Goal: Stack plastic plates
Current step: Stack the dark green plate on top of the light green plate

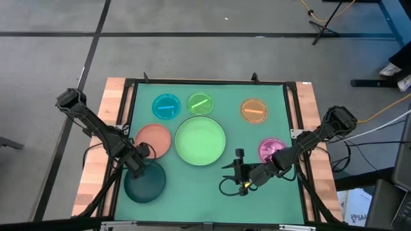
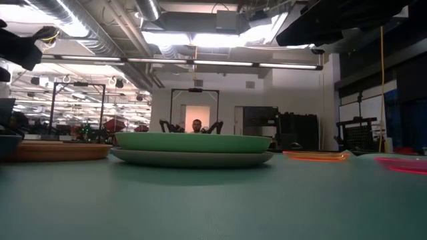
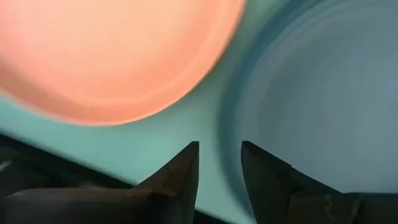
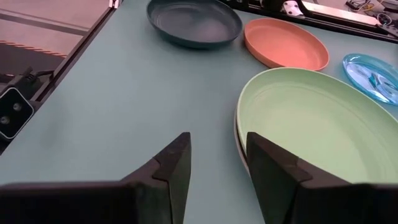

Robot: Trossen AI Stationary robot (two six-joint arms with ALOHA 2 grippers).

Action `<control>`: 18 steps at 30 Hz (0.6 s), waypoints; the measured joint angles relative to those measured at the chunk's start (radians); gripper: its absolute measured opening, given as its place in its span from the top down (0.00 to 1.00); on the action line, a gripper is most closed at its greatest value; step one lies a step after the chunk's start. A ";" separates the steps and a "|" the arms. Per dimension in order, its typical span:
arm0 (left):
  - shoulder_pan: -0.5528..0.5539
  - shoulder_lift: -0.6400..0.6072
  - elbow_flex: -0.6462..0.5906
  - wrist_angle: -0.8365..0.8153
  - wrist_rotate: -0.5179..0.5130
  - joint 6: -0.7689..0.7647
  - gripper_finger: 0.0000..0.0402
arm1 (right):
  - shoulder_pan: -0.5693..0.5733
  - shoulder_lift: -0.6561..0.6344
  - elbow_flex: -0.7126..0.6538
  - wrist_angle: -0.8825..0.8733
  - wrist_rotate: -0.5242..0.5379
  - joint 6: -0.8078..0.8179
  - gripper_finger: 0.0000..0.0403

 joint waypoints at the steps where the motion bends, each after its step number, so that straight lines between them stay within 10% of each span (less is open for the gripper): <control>1: 0.000 0.000 0.000 -0.019 -0.003 -0.002 0.72 | 0.000 0.000 0.000 0.000 0.000 0.000 0.63; 18: -0.007 0.000 -0.152 0.285 0.089 0.009 0.72 | 0.000 0.000 0.000 -0.002 -0.001 0.000 0.63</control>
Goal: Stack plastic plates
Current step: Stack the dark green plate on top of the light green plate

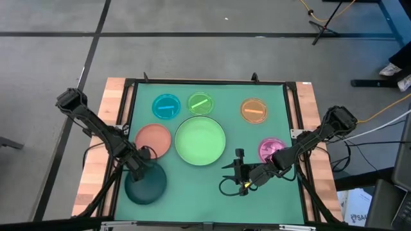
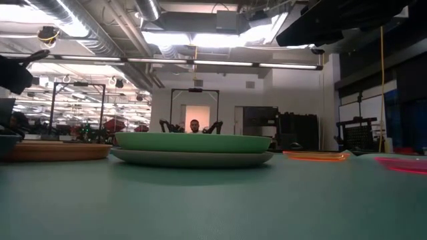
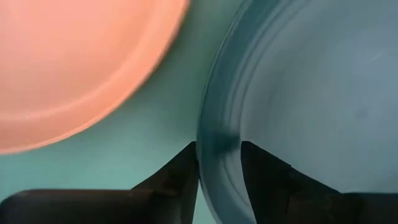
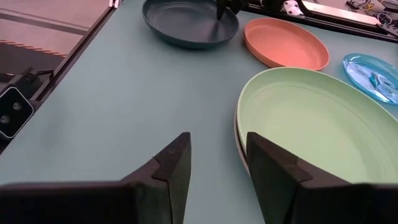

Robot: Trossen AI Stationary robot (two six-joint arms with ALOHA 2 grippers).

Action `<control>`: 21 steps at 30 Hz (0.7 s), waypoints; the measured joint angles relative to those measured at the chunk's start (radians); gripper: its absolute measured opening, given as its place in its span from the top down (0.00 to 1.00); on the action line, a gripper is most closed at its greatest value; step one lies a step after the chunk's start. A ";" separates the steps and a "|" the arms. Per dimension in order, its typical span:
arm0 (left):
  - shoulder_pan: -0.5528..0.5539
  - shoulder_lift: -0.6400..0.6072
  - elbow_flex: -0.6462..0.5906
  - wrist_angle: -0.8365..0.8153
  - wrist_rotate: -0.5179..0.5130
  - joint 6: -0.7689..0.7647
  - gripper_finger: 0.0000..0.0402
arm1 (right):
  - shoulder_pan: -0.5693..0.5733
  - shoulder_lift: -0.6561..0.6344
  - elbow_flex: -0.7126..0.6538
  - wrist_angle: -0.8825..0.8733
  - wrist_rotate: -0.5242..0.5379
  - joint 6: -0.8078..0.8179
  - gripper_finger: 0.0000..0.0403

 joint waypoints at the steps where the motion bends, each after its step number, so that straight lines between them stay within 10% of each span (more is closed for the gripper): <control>1: 0.000 0.000 -0.005 0.015 0.006 0.005 0.73 | 0.000 0.000 0.000 0.000 0.000 0.000 0.63; 11: 0.000 -0.001 -0.006 0.047 0.033 0.018 0.96 | 0.000 0.000 0.000 0.000 0.000 0.000 0.63; 21: 0.014 0.000 0.096 0.039 0.025 0.018 0.98 | 0.000 0.000 0.000 0.000 0.000 0.018 0.63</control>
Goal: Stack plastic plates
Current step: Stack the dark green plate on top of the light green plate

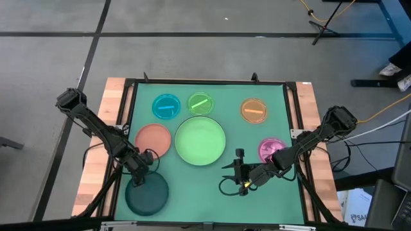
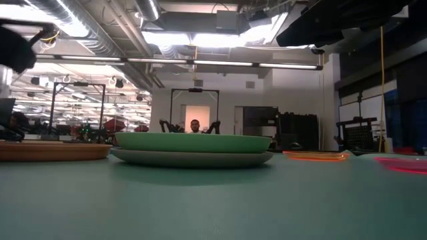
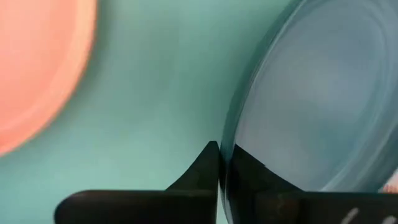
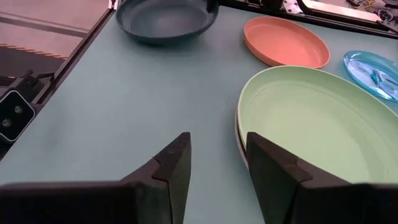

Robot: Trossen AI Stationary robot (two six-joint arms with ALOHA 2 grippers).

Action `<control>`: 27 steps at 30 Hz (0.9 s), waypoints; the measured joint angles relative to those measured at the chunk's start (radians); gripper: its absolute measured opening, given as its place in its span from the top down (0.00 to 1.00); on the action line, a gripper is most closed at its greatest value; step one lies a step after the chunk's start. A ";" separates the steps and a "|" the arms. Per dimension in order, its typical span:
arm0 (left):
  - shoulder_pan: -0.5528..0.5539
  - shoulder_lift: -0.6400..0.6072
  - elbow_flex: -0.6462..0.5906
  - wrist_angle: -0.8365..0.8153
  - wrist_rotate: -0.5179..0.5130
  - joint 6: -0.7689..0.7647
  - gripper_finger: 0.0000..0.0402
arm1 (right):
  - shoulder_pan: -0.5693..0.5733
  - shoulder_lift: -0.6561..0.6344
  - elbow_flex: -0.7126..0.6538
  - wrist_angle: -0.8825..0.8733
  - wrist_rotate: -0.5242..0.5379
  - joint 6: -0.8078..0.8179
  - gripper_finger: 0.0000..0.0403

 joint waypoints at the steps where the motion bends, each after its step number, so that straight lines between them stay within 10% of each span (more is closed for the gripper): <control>1: 0.004 0.000 0.015 -0.004 -0.017 0.000 0.98 | 0.000 0.000 0.000 0.000 0.000 0.000 0.63; 27: 0.361 0.000 0.180 0.114 -0.540 0.251 0.97 | 0.001 0.083 0.000 -0.013 -0.006 0.080 0.63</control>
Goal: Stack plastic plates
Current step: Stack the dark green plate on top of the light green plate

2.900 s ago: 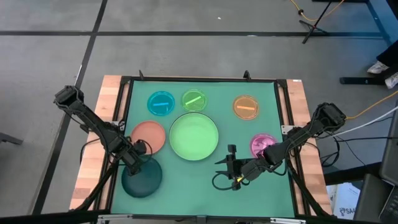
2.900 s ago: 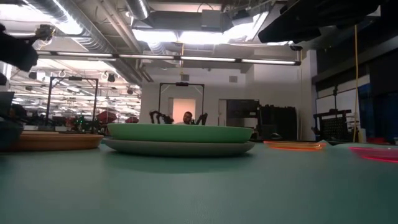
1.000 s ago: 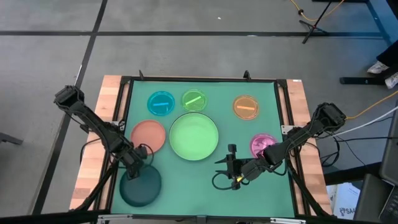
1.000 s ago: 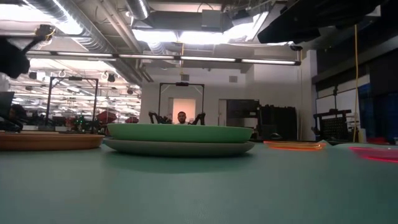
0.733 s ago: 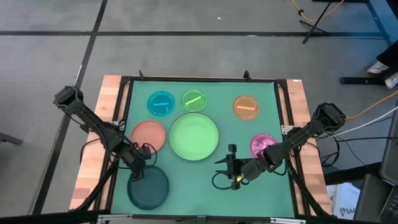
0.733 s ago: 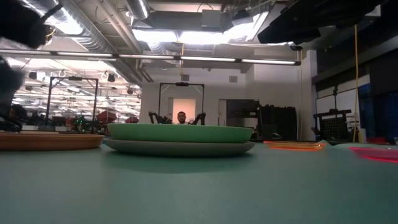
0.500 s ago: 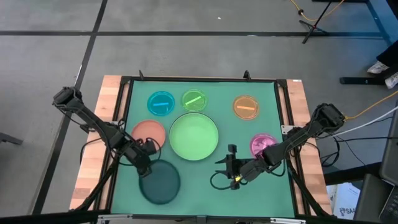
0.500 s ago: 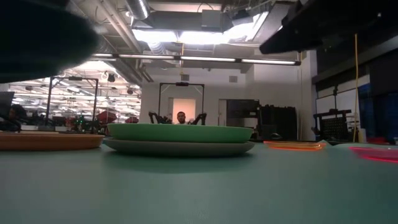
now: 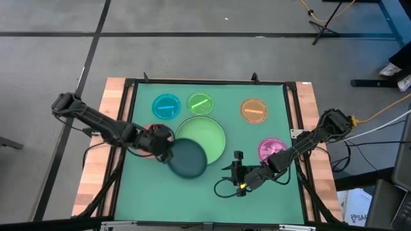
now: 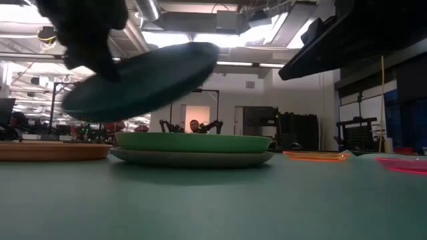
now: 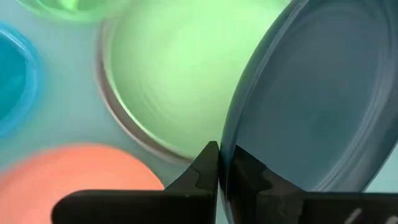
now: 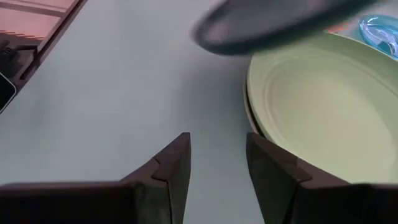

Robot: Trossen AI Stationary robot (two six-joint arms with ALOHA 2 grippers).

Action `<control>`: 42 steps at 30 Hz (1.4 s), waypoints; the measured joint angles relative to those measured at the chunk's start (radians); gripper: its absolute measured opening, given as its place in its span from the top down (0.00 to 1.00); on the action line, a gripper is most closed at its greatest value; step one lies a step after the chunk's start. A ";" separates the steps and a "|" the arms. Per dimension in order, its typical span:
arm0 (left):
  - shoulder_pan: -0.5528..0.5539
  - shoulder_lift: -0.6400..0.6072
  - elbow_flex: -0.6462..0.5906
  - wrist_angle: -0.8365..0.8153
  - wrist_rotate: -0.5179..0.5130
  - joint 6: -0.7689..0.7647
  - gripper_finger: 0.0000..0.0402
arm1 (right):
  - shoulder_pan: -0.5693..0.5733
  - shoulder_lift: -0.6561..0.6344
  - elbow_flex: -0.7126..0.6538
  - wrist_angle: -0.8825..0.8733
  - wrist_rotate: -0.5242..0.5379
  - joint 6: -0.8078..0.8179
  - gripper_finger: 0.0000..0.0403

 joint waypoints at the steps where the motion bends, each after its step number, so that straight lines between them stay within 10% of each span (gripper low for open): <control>1: 0.021 0.000 0.000 0.011 -0.017 0.021 0.97 | 0.000 0.000 0.000 0.000 0.000 0.000 0.63; 16: 0.283 0.093 -0.028 0.216 -0.006 0.258 0.97 | 0.000 0.000 0.000 0.015 0.002 0.000 0.63; 42: 0.364 0.268 -0.029 0.283 0.051 0.335 0.84 | -0.001 0.000 0.000 0.013 0.002 -0.001 0.63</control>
